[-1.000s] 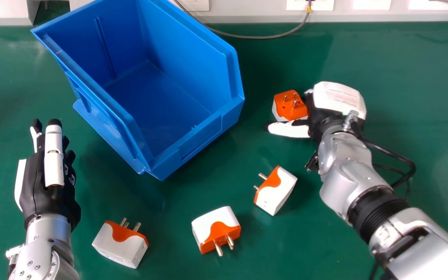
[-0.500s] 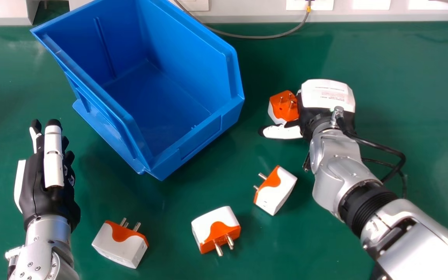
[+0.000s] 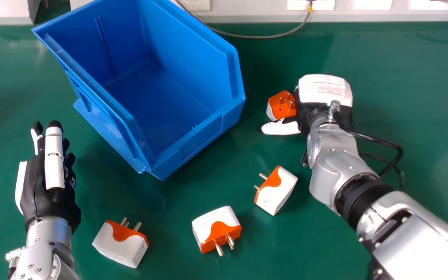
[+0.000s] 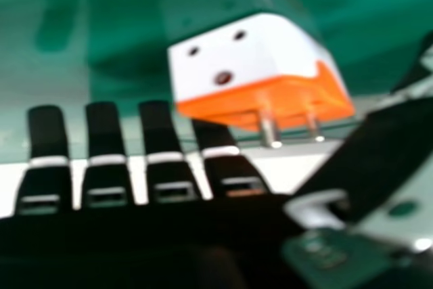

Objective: Pick all objects and put in blue box

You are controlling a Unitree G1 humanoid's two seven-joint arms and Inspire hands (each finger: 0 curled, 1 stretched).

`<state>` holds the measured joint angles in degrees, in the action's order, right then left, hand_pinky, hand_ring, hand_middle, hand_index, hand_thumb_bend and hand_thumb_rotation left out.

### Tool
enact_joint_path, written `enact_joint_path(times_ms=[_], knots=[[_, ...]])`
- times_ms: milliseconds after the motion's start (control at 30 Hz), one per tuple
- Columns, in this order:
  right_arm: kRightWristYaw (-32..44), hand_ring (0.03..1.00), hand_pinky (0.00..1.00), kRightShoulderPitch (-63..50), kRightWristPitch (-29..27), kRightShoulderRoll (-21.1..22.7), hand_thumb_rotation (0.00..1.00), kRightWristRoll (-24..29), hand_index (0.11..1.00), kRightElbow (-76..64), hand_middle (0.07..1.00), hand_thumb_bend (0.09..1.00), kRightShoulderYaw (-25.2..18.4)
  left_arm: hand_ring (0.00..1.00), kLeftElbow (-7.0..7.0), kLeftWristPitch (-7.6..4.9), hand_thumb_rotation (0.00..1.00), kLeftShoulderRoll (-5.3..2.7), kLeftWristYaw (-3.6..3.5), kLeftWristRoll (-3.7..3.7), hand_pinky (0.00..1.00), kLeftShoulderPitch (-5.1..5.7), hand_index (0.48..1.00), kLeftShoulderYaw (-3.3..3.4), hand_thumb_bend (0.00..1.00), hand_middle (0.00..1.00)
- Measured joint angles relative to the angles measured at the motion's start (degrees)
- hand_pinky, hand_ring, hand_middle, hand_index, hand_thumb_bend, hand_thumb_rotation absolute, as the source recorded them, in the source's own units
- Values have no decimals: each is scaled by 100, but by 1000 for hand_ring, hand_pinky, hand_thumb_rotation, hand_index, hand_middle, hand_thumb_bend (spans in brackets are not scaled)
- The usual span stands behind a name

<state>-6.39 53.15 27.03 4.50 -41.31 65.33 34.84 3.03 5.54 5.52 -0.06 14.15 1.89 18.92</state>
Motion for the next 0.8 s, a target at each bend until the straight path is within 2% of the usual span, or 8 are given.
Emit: enact_joint_path(times_ms=[300, 400, 500, 533, 567, 600, 700, 800], knots=[[-1, 748, 641, 25, -10, -5, 700, 0, 762, 174, 782, 547, 47, 997, -70, 7, 943, -1, -1, 10, 1000, 33, 994, 4, 281, 996], [-52, 611, 506, 25, -103, 5, 524, 26, 680, 174, 663, 583, -24, 997, -176, 32, 944, -3, -2, 46, 1000, 56, 994, 1, 281, 997], [-150, 543, 443, 29, -227, 29, 449, 31, 642, 187, 604, 569, -55, 997, -220, 65, 944, -3, 0, 51, 1000, 64, 994, 1, 281, 997], [-152, 487, 391, 31, -252, 29, 360, 29, 615, 214, 561, 558, -53, 997, -240, 92, 945, -3, 1, 52, 1000, 71, 995, 0, 282, 997], [-152, 487, 391, 31, -254, 29, 360, 28, 615, 245, 561, 558, -50, 997, -258, 119, 945, -3, 2, 54, 1000, 83, 995, 0, 282, 997], [-151, 458, 363, 31, -254, 29, 290, 27, 597, 280, 531, 550, -48, 997, -272, 143, 945, -3, 3, 55, 1000, 94, 995, 0, 282, 997], [-152, 428, 336, 46, -257, 30, 233, 24, 583, 321, 506, 543, -47, 997, -321, 157, 945, -11, 10, 54, 1000, 138, 995, -1, 281, 997], [-153, 320, 234, 56, -263, 29, 120, 6, 535, 353, 489, 535, -18, 993, -349, 158, 945, -12, 14, 53, 1000, 141, 995, -1, 283, 997]])
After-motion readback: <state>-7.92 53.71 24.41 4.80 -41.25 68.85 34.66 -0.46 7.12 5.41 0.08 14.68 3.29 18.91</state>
